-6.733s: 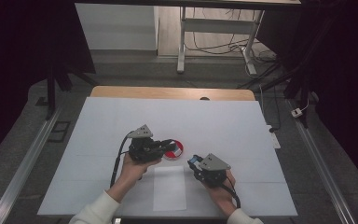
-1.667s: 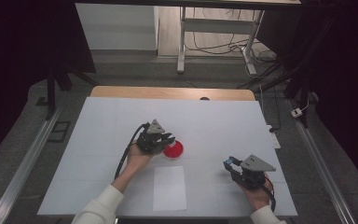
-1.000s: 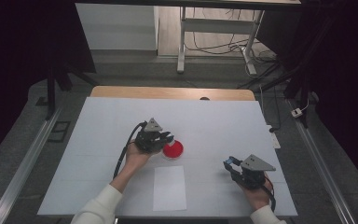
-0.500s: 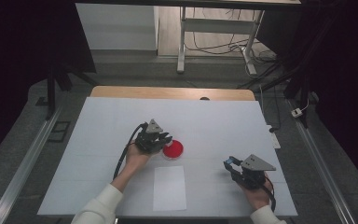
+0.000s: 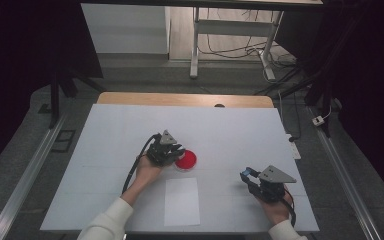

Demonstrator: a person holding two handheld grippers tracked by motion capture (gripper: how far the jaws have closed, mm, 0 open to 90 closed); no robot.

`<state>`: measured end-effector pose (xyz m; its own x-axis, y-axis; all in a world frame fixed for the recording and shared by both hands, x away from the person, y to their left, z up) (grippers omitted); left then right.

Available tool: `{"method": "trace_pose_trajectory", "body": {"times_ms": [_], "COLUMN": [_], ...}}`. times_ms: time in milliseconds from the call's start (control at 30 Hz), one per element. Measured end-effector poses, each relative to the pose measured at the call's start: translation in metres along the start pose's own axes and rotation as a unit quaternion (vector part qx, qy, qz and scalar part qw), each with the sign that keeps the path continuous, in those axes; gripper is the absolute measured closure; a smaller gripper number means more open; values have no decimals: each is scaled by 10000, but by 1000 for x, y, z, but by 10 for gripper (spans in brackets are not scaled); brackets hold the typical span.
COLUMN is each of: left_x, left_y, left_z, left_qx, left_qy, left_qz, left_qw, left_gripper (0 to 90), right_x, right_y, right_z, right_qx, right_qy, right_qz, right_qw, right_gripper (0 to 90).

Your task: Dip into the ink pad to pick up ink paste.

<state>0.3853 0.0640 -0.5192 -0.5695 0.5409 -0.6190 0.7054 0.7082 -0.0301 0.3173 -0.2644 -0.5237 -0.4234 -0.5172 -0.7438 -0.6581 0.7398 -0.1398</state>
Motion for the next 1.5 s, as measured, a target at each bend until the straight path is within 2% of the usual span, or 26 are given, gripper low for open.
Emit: {"method": "trace_pose_trajectory", "body": {"times_ms": [467,700,1067,1500], "left_x": [1,1,4,4], "left_y": [-1,-5,1,-1], "left_z": [4,5,5,5], "left_qx": [-24,-192,57,-14], "left_qy": [30,87,-2,42], "left_qz": [-34,77,-120,-74], "left_qw": [10000,9997,9999,10000], "left_gripper": [758,760,760,760], "right_x": [0,-1,-1,-1], "right_y": [-1,1,1,2], "right_z": [-1,-1,0,-1], "right_qx": [21,21,16,27], "right_qy": [7,6,2,-29], "right_qz": [-5,-7,-23,-11], "right_qw": [10000,10000,10000,10000], "right_gripper": [647,647,647,647]}}
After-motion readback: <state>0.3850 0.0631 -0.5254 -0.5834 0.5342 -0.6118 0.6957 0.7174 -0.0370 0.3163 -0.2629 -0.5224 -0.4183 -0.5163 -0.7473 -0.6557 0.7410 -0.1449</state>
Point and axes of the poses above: each handheld gripper's, and its own axes: z roughly forward along the jaws, x roughly out of its underside, y roughly to its left, the point moved 3 cm from there along z, roughly forward along the jaws, and after that the axes turned 12 degrees about y, right-handed, at the moved point
